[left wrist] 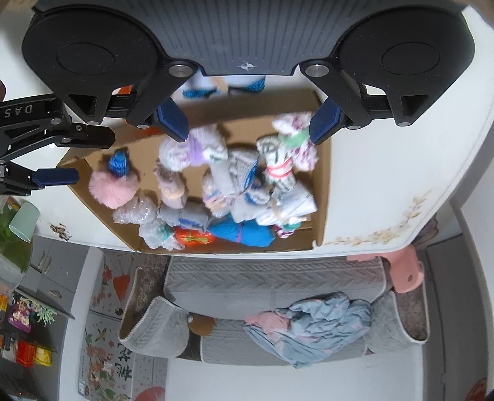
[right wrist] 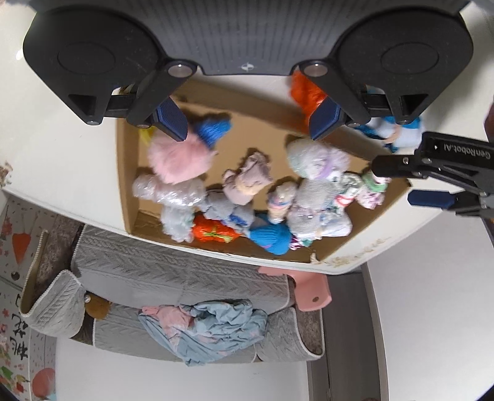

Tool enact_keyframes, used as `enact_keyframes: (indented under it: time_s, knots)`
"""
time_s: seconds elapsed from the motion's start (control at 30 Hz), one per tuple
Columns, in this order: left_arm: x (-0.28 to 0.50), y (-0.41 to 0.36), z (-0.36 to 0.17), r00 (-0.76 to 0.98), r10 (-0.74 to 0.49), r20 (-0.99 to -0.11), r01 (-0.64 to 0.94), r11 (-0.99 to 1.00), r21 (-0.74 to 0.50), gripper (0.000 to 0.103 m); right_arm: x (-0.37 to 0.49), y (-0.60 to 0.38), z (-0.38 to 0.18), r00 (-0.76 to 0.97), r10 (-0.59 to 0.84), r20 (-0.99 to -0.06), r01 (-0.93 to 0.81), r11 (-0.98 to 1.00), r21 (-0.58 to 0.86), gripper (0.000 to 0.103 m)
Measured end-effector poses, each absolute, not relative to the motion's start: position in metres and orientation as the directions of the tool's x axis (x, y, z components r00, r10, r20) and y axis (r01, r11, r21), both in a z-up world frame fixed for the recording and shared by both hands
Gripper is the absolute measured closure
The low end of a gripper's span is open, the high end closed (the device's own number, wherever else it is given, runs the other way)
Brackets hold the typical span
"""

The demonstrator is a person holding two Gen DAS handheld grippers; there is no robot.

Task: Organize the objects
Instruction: 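Withdraw both tools from the box toward the last two bundles, then grasp the blue-white sock roll with the left tool while the right tool grasps the orange bag bundle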

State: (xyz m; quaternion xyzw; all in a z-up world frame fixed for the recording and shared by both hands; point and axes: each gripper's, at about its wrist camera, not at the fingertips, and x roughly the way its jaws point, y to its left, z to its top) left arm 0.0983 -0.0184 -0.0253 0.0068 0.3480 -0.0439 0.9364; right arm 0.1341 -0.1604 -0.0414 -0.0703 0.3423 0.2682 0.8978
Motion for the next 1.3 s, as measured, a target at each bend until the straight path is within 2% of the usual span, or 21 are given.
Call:
enact_keyframes:
  time_s: [0.27, 0.5, 0.67, 0.7, 0.83, 0.97, 1.1, 1.17, 1.2, 1.3]
  knots:
    - [0.073, -0.015, -0.045, 0.746, -0.085, -0.66, 0.078, 0.996, -0.04, 0.012, 0.109, -0.144, -0.053, 0.613, 0.476, -0.631, -0.559, 0.825, 0.079, 0.019]
    - [0.063, -0.006, -0.062, 0.744, -0.083, -0.664, 0.066, 0.997, -0.051, 0.011, 0.097, -0.139, -0.063, 0.624, 0.507, -0.594, -0.573, 0.814, 0.094, 0.024]
    - [0.061, -0.003, -0.067, 0.761, -0.083, -0.643, 0.083, 0.996, -0.031, 0.008, 0.097, -0.141, -0.068, 0.597, 0.558, -0.576, -0.6, 0.787, 0.141, 0.034]
    - [0.061, -0.003, -0.068, 0.764, -0.086, -0.64, 0.087, 0.996, -0.029, 0.008, 0.098, -0.142, -0.069, 0.589, 0.568, -0.574, -0.599, 0.784, 0.161, 0.04]
    - [0.057, 0.001, -0.07, 0.774, -0.103, -0.625, 0.11, 0.994, -0.027, 0.006, 0.101, -0.152, -0.072, 0.57, 0.594, -0.567, -0.603, 0.772, 0.202, 0.047]
    - [0.054, 0.005, -0.072, 0.764, -0.166, -0.623, 0.143, 0.986, -0.087, 0.003, 0.107, -0.15, -0.079, 0.562, 0.58, -0.59, -0.594, 0.779, 0.2, 0.047]
    - [0.054, -0.001, -0.072, 0.773, -0.178, -0.609, 0.157, 0.984, -0.087, 0.001, 0.109, -0.147, -0.085, 0.556, 0.573, -0.603, -0.6, 0.778, 0.186, 0.048]
    - [0.058, -0.006, -0.072, 0.765, -0.186, -0.616, 0.165, 0.982, -0.092, 0.001, 0.109, -0.147, -0.087, 0.552, 0.578, -0.601, -0.611, 0.771, 0.18, 0.054]
    - [0.06, -0.008, -0.072, 0.763, -0.191, -0.618, 0.169, 0.981, -0.094, 0.0, 0.109, -0.147, -0.087, 0.553, 0.58, -0.599, -0.617, 0.768, 0.174, 0.061]
    - [0.066, -0.013, -0.074, 0.761, -0.181, -0.623, 0.162, 0.983, -0.089, 0.0, 0.106, -0.151, -0.086, 0.543, 0.591, -0.597, -0.632, 0.755, 0.172, 0.062]
